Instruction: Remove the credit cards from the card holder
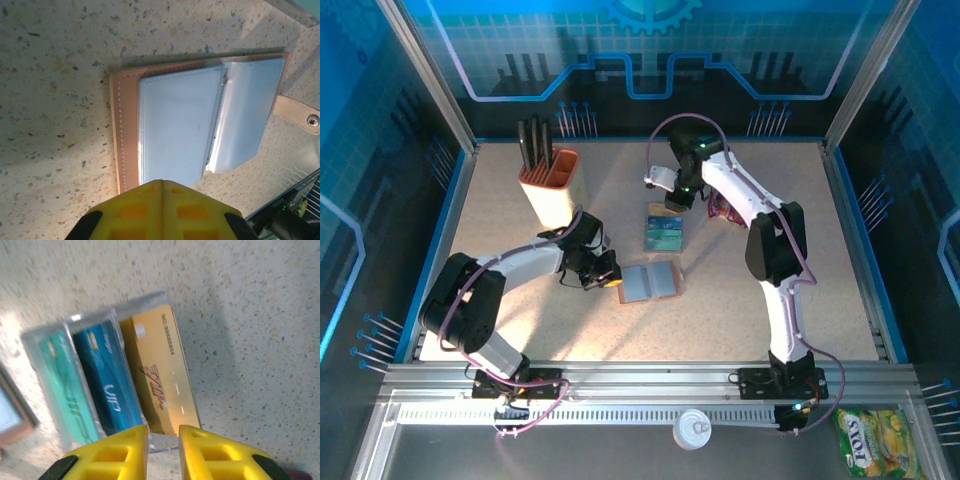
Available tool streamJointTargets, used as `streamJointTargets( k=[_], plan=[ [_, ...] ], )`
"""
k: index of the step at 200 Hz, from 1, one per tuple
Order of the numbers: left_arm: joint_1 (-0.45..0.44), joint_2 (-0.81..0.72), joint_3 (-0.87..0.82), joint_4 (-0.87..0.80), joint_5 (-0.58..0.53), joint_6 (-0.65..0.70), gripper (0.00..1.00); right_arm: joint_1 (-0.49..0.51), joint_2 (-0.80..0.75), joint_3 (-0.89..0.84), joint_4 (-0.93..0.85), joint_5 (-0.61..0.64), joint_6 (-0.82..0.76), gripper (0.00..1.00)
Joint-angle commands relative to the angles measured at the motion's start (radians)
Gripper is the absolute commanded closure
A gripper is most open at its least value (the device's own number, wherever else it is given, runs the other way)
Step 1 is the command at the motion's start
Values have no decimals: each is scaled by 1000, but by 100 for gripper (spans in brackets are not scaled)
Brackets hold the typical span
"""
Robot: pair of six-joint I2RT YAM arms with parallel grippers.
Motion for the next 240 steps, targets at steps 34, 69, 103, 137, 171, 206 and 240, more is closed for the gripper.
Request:
streamJointTargets(
  k=[34, 69, 103, 137, 171, 206, 240],
  plan=[
    [8, -21, -58, 43, -3, -33, 100, 61, -185, -215, 169, -95, 320, 73],
    [10, -33, -64, 39, -48, -19, 100, 67, -302, -442, 318, -92, 501, 68],
    [28, -88, -40, -29, -179, 52, 79, 67, -441, -678, 474, 24, 598, 57],
    [73, -172, -39, -105, -371, 105, 53, 51, -571, -874, 587, 149, 685, 44],
    [138, -243, -48, -121, -465, 160, 30, 11, -689, -1046, 710, 240, 740, 19],
    [220, -287, -56, -114, -549, 227, 8, -47, -741, -1152, 790, 304, 767, 0],
    [295, -308, -66, -77, -639, 274, 5, -102, -755, -1207, 839, 368, 766, 0]
  ],
)
